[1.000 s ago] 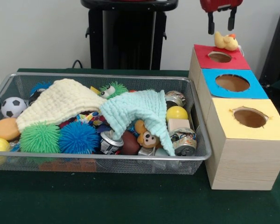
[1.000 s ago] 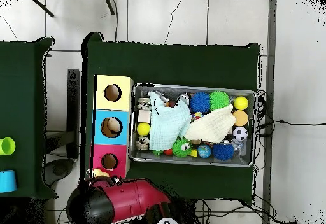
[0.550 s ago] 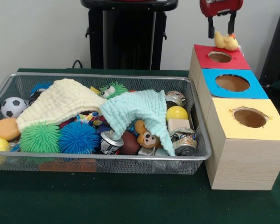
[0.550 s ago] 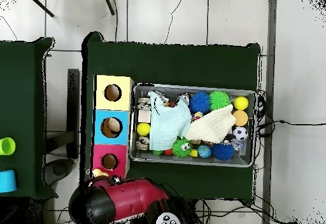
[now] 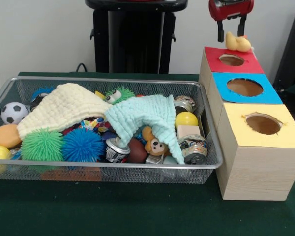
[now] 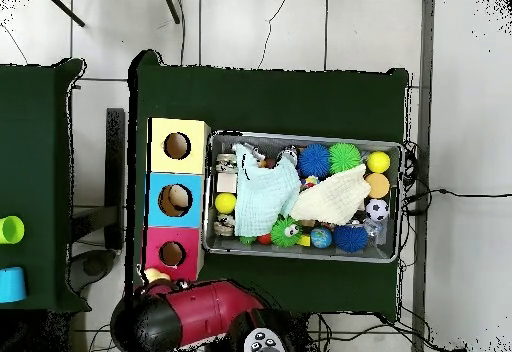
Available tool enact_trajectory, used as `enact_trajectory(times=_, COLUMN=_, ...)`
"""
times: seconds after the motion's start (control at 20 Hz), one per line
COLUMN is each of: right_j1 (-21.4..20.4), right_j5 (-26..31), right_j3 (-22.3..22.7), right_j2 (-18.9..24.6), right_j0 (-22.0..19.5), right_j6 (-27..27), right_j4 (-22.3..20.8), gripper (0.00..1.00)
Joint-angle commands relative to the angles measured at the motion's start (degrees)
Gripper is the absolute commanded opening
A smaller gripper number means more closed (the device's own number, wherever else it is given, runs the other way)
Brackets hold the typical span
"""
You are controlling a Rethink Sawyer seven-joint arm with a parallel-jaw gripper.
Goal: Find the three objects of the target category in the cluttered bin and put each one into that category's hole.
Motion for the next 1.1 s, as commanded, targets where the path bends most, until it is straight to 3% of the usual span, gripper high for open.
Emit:
enact_trajectory(times=0.05, right_j1=1.7, right_j5=-5.4, right_j3=-1.8, right_j2=2.1, right_j0=0.0, right_j6=5.0, right_j4=-3.1, gripper=1.00)
enact_trajectory(times=0.1, right_j1=1.5, right_j5=-6.0, right_j3=-1.8, right_j2=1.8, right_j0=0.2, right_j6=5.4, right_j4=-3.3, gripper=1.00)
enact_trajectory(times=0.15, right_j1=1.3, right_j5=-6.5, right_j3=-1.9, right_j2=1.5, right_j0=0.5, right_j6=5.7, right_j4=-3.6, gripper=0.00)
enact_trajectory(times=0.85, right_j1=3.1, right_j5=-9.5, right_j3=-0.4, right_j2=3.3, right_j0=-0.4, right_j6=6.9, right_j4=-2.9, gripper=0.00)
enact_trajectory(times=1.1, right_j1=-1.3, right_j5=-5.4, right_j3=1.0, right_j2=5.5, right_j0=-2.1, right_j6=6.7, right_j4=-0.6, gripper=0.00)
